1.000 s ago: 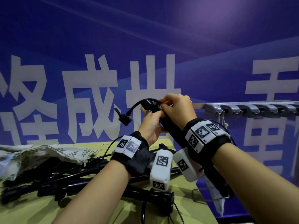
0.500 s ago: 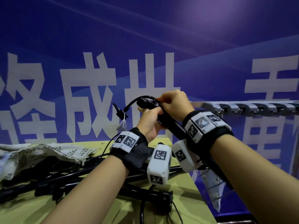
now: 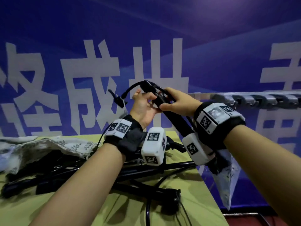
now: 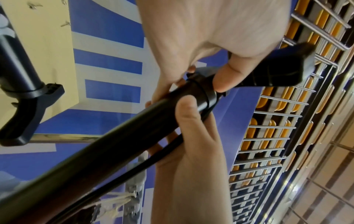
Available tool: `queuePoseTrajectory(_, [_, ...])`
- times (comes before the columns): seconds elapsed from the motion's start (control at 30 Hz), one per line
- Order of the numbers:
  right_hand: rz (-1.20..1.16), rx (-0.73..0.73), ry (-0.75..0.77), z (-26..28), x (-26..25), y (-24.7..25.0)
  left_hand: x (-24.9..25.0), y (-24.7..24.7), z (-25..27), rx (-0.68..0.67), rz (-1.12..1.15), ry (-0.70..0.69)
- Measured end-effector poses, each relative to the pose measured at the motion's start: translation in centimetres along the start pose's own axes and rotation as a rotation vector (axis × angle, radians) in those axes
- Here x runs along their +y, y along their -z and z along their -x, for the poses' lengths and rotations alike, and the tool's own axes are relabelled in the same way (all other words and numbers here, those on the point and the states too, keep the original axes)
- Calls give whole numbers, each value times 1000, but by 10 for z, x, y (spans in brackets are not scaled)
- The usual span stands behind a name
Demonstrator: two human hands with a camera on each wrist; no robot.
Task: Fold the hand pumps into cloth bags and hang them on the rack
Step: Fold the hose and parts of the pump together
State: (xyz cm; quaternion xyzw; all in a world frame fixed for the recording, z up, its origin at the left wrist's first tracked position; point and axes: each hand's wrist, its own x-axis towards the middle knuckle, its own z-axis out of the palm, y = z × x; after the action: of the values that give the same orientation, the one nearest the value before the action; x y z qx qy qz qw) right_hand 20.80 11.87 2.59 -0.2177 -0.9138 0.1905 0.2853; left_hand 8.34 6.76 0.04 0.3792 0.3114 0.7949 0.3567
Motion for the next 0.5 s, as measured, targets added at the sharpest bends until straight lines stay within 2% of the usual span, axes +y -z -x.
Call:
queuePoseTrajectory(0.13, [154,-69,41,-12,4,-15,7,32,-6,-64,-6,23])
queuePoseTrajectory(0.27, [265,-174,43,-23,13,-38,11,71,-21,100,232,109])
queuePoseTrajectory(0.37, [294,-245,19,-38,20,-63,1,93,-32,209,175,150])
queuePoseTrajectory(0.5, [307,-469,-14,-64,27,-98,-9,133,-40,378,160,224])
